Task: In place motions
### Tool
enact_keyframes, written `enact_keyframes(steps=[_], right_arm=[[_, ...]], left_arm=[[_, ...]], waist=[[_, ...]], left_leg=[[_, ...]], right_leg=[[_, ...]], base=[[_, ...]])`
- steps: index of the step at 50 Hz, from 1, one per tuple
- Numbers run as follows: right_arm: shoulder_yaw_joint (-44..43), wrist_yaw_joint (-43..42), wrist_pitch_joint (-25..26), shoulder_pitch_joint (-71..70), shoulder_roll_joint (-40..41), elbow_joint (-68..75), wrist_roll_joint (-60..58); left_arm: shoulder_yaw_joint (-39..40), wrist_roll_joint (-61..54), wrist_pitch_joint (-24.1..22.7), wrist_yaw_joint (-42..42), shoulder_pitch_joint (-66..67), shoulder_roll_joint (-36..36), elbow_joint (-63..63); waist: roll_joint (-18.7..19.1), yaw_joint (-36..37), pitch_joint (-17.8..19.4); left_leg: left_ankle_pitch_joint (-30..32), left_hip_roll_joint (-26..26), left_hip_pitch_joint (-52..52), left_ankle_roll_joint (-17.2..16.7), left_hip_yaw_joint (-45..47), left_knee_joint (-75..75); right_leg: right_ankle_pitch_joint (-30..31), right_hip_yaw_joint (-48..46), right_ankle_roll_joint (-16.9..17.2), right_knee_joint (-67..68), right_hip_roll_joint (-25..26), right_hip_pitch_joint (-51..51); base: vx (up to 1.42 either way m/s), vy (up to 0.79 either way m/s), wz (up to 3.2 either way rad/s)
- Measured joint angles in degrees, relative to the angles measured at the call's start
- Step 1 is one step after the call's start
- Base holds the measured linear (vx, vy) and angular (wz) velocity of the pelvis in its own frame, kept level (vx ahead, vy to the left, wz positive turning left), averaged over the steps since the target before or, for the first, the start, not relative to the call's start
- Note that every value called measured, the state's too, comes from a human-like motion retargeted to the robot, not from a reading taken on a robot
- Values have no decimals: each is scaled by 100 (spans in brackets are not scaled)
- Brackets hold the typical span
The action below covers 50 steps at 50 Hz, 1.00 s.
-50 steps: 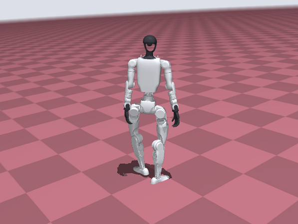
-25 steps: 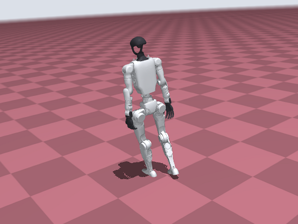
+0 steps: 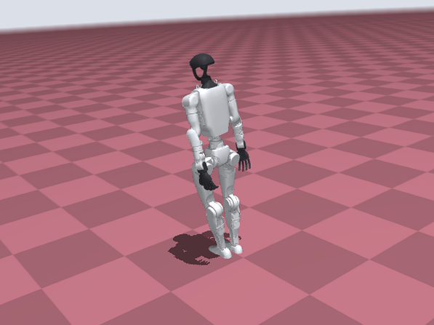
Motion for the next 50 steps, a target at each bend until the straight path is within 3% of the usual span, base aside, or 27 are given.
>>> enact_keyframes(steps=[12, 17, 20, 28, 32, 35, 41, 45, 48, 50], right_arm=[[-73, -2, -175, 291, -86, -268, -163], [-32, -113, -114, 192, -210, -90, -131], [-54, -117, -112, 72, -286, 73, -5], [-424, -357, -52, -146, -548, 482, 592], [-658, -421, -19, -189, -598, 670, 986], [-937, -329, -16, -152, -570, 729, 1176], [-1175, -233, 5, -74, -420, 889, 1719], [-1060, -133, 36, -50, -321, 965, 1635], [-852, -56, 78, -32, -285, 929, 1292], [-718, -41, 103, -68, -251, 841, 963]], left_arm=[[-791, -289, -89, 8, -644, 237, -116], [-1060, -97, -156, -125, -840, 419, -364], [-983, 47, -152, -124, -854, 521, -403], [-631, 182, -85, -69, -724, 381, -319], [-573, 224, -83, -76, -627, 275, -387], [-627, 210, -43, -25, -619, 221, -393], [-506, 63, -64, 5, -593, 58, -532], [-417, -29, -114, -51, -555, 38, -597], [-445, -25, -136, 74, -473, 46, -575], [-519, -65, -158, 126, -430, 94, -539]], waist=[[-106, -512, 220], [-100, -957, 402], [-30, -1341, 378], [495, -1653, 119], [701, -1455, -7], [749, -1386, -43], [632, -1223, -128], [461, -1328, -278], [138, -1219, -402], [-25, -1074, -433]], left_leg=[[-138, 68, 14, 206, 800, -76], [-368, 316, 116, 185, 1845, -153], [-535, 476, 106, 122, 2521, -155], [-1146, 906, 108, -135, 4546, -20], [-1519, 1025, 133, -240, 5298, 211], [-1717, 1003, 264, -317, 5672, 414], [-1746, 1154, 487, -545, 6014, 1174], [-1614, 1331, 614, -485, 6065, 1910], [-1456, 1683, 489, -32, 5845, 3159], [-1352, 2059, 61, 603, 5190, 4332]], right_leg=[[331, 678, -121, 92, 183, -297], [197, 925, -200, 275, 387, -505], [43, 22, -230, 329, 221, -561], [-109, -3743, -445, 327, -448, -84], [-51, -4631, -720, 411, -595, 238], [231, -4769, -576, 404, -794, 357], [-46, -3685, -829, 514, -876, 158], [-180, -3200, -802, 674, -1105, 107], [-214, -2696, -766, 691, -1323, 109], [-203, -2347, -745, 682, -1349, 91]], base=[[-8, -9, -62], [-26, -6, -193], [-26, -2, -216], [-12, 3, -240], [-3, 2, -254], [2, -2, -178], [7, -8, -138], [16, -19, -84], [22, -23, -112], [25, -31, -181]])
